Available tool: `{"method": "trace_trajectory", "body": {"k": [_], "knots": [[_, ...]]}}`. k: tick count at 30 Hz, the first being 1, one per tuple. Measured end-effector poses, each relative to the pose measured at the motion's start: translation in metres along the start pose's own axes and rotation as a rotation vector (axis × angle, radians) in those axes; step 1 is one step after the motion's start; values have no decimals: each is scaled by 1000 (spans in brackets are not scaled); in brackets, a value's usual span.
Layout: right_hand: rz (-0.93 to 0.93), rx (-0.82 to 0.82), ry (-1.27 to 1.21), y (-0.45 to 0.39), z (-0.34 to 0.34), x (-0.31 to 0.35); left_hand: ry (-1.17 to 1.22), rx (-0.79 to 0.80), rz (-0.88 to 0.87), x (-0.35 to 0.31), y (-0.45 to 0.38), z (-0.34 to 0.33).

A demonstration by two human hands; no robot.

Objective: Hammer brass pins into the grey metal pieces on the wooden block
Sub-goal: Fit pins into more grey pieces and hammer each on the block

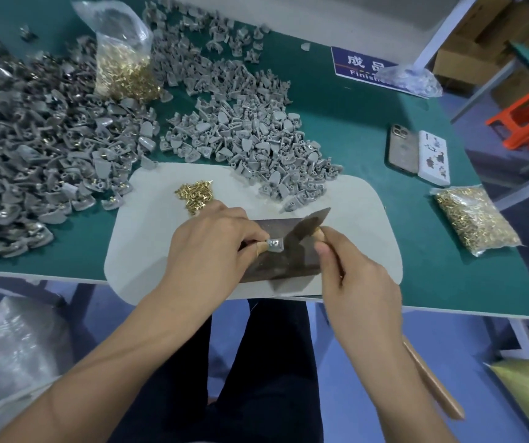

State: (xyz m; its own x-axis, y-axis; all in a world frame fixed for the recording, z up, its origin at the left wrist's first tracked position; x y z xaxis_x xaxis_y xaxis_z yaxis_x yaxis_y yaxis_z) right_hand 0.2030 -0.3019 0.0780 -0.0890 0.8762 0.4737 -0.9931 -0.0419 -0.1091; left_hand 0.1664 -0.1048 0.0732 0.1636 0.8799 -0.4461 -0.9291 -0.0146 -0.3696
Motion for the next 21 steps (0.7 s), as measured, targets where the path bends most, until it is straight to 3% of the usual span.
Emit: {"method": "trace_trajectory", "body": {"k": [4,9,14,17,21], "knots": [[-262,-75,-32,-27,-8,-41,27,-7,16,1,3,-3],[-376,1,66,-41,-20,-63,48,-18,26,4,3,-4],[-306,-18,327,-43,-16,-51,95,-9,43,8,4,-8],[-248,-73,173,-45,-6,-35,160,-66,80,11,9,-7],[-6,-48,-88,-43,-14,12,172,-149,130,27,21,8]]}}
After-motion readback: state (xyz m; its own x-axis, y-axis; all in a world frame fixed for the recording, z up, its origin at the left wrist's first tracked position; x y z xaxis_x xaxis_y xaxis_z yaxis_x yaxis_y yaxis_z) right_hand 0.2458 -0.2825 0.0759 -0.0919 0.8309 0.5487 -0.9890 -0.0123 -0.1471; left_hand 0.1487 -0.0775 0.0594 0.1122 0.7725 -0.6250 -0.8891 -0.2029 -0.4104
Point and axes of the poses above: each hand's wrist, its own y-axis away from the middle knuckle, its own z-axis out of the back of the hand, x = y × z, the point moved 8 cm from there along -y, towards the middle knuckle, and after that the axes turned 13 degrees about -z, right-handed, at the moved point
